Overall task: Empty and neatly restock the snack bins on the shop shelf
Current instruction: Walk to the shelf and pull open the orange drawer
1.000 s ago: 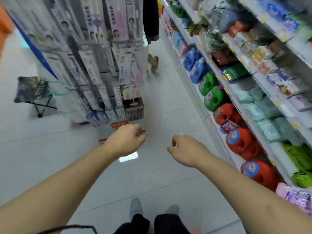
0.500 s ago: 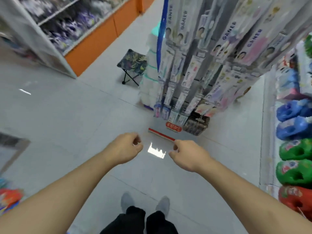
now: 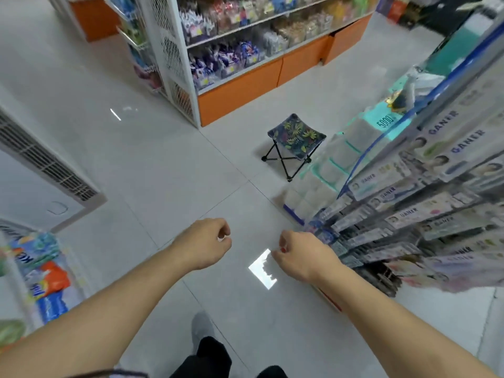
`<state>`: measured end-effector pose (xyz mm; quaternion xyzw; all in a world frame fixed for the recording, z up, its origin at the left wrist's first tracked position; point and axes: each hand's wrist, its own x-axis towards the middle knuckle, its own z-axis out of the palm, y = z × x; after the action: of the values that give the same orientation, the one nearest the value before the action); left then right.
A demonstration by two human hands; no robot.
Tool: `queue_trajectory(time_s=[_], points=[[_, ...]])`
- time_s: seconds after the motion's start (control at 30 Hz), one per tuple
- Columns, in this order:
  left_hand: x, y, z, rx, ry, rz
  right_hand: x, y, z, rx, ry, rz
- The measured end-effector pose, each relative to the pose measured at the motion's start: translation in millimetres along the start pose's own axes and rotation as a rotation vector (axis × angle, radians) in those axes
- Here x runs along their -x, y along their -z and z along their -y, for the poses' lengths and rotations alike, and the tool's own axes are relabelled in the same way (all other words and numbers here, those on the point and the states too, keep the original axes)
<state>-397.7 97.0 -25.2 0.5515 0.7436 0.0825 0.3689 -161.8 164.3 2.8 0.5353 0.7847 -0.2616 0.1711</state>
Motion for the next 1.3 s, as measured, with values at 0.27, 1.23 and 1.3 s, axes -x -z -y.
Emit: queue_trajectory(time_s=[0.27, 1.23, 1.3], points=[[-73.0, 70.3, 18.9, 0.025, 0.059, -0.011, -89.3, 55.9, 48.1, 0.035, 0.063, -0.01], [-463.3, 314.8, 62.8, 0.001, 0.055, -0.016, -491.5, 293.6, 147.6, 0.053, 0.094, -0.01], [-492.1, 333.4, 60.2, -0.017, 0.042, -0.009, -515.5, 310.8, 153.1, 0.024, 0.083, -0.03]])
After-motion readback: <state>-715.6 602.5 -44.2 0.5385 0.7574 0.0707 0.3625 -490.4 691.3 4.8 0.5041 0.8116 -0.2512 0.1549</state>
